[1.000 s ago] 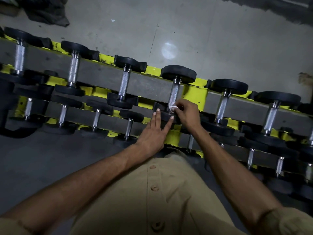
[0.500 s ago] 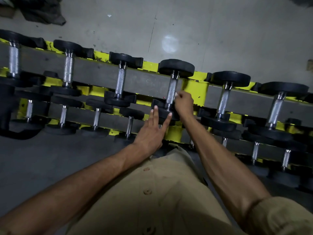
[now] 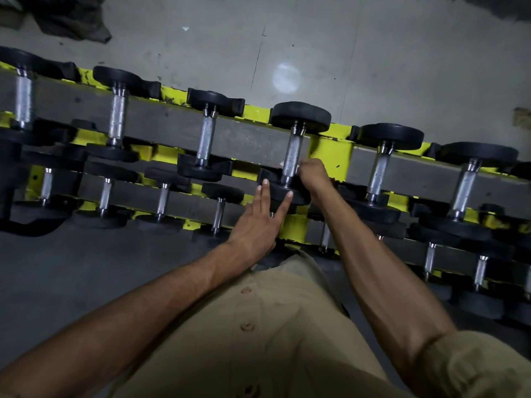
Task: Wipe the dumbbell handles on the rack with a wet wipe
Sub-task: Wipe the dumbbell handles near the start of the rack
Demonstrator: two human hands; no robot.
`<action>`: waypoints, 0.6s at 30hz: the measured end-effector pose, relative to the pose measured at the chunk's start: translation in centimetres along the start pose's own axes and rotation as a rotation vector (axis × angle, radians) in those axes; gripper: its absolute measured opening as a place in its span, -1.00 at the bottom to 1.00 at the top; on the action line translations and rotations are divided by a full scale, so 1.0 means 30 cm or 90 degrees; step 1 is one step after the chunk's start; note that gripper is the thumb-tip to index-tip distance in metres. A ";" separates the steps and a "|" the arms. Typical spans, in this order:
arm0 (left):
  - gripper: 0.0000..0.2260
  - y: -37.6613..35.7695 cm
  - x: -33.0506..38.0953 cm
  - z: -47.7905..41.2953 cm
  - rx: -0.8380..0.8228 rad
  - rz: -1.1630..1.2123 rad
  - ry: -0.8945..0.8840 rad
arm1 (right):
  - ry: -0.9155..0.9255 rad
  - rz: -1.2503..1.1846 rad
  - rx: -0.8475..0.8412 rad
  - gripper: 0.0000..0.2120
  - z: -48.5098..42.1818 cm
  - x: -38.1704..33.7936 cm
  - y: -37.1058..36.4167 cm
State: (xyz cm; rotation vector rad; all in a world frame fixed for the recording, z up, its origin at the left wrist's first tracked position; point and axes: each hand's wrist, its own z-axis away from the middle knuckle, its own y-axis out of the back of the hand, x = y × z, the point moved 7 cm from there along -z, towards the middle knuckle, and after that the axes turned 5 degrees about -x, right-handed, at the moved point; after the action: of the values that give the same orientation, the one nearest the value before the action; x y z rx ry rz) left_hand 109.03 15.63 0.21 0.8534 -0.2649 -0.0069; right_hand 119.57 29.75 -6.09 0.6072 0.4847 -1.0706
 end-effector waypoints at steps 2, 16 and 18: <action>-0.01 -0.002 -0.003 0.000 0.002 0.006 0.001 | 0.016 0.094 0.001 -0.92 0.009 0.015 0.017; -0.03 -0.023 -0.012 -0.017 0.009 0.021 -0.011 | 0.540 0.556 0.197 -0.69 0.139 -0.182 0.007; -0.04 -0.025 -0.013 -0.020 0.004 0.022 -0.014 | 0.578 0.742 0.090 -0.64 0.140 -0.174 -0.043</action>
State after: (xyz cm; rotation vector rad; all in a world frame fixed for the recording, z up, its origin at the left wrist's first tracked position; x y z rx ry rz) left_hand 108.88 15.63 -0.80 0.8555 -0.3002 0.0174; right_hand 116.59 29.92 0.06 1.2828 0.6833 0.3392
